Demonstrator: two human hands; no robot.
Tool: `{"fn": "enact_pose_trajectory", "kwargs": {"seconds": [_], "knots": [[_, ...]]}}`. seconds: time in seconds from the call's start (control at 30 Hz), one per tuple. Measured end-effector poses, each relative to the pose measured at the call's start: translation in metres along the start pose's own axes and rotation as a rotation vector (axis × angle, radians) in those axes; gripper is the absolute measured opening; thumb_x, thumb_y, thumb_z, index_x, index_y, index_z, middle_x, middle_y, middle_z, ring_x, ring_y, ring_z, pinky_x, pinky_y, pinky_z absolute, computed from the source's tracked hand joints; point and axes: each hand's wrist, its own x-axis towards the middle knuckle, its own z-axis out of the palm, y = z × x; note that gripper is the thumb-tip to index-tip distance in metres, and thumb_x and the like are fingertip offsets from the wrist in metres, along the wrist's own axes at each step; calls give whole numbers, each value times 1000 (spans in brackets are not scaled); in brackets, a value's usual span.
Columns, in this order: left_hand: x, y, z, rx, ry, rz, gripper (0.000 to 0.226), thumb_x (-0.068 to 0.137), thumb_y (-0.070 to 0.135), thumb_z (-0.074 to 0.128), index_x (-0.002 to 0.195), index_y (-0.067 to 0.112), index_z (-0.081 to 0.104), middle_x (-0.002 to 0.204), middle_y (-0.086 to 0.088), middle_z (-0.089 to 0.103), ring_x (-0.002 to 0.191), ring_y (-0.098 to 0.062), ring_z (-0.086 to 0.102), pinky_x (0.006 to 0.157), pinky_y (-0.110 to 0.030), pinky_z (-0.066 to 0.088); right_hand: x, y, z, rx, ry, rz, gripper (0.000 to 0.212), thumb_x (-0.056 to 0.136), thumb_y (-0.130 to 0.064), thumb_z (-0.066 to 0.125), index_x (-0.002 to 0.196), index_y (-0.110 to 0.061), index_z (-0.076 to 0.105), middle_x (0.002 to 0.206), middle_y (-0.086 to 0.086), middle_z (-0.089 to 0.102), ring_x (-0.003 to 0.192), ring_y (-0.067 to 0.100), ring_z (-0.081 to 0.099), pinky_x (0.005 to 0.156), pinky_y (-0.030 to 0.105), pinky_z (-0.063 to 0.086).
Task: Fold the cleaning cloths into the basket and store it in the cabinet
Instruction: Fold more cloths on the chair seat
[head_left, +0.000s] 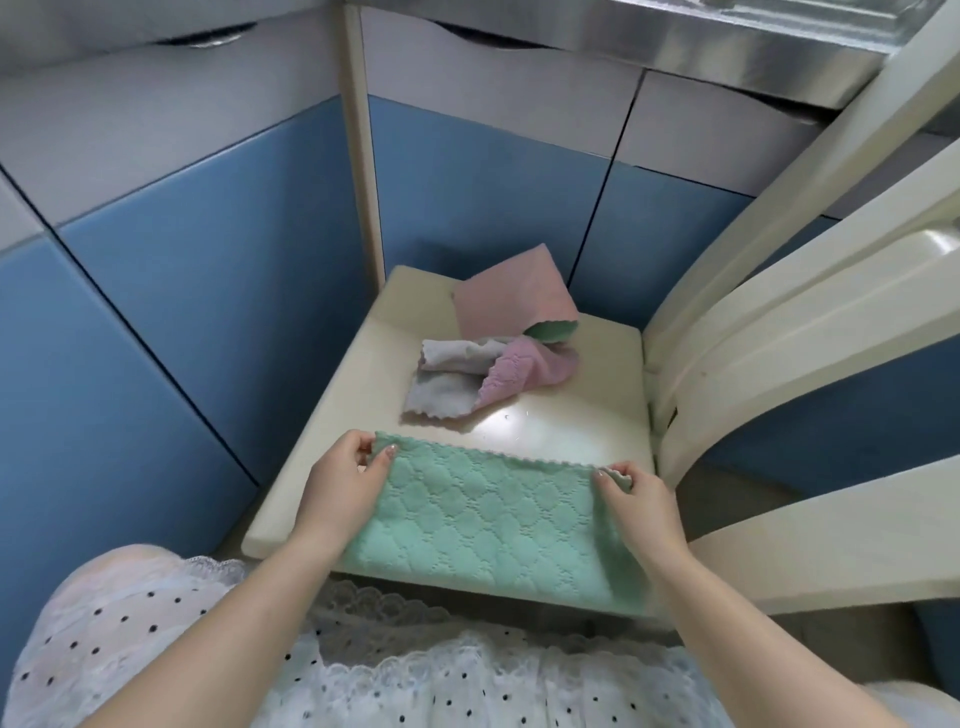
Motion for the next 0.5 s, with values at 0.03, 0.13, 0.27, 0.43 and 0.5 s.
{"fn": "enact_pose_trajectory", "kwargs": {"seconds": [0.03, 0.13, 0.27, 0.43, 0.5], "knots": [[2, 0, 1, 11, -4, 1, 21, 92, 35, 56, 102, 16, 58, 94, 0, 62, 90, -19, 57, 71, -30, 41, 1, 0, 0, -1, 1, 5, 25, 93, -35, 54, 105, -15, 62, 105, 2, 66, 99, 19, 59, 76, 29, 42], [5, 4, 3, 60, -5, 16, 21, 92, 34, 56, 102, 16, 57, 91, 1, 61, 88, -18, 56, 71, -30, 41, 4, 2, 0, -20, 18, 9, 27, 93, -35, 54, 108, -14, 62, 109, 3, 66, 101, 19, 58, 76, 28, 41], [10, 6, 4, 143, -35, -22, 22, 91, 36, 56, 102, 17, 57, 89, 0, 62, 84, -19, 57, 73, -34, 44, 7, 4, 2, -40, 22, 16, 26, 93, -35, 54, 109, -15, 61, 113, 4, 65, 102, 19, 56, 76, 27, 39], [-3, 16, 4, 544, 66, 186, 46, 88, 37, 59, 128, 16, 50, 123, -5, 52, 115, -27, 48, 95, -40, 41, -6, -7, 2, 12, 107, -120, 29, 96, -20, 50, 124, -16, 52, 129, 1, 52, 121, 15, 46, 95, 24, 33], [-18, 20, 17, 584, 92, 397, 45, 87, 28, 62, 128, 10, 54, 126, -10, 53, 119, -30, 47, 100, -41, 40, -18, -14, 11, -121, 110, -291, 35, 95, -16, 48, 130, -15, 51, 138, 2, 46, 131, 15, 38, 106, 23, 24]]}}
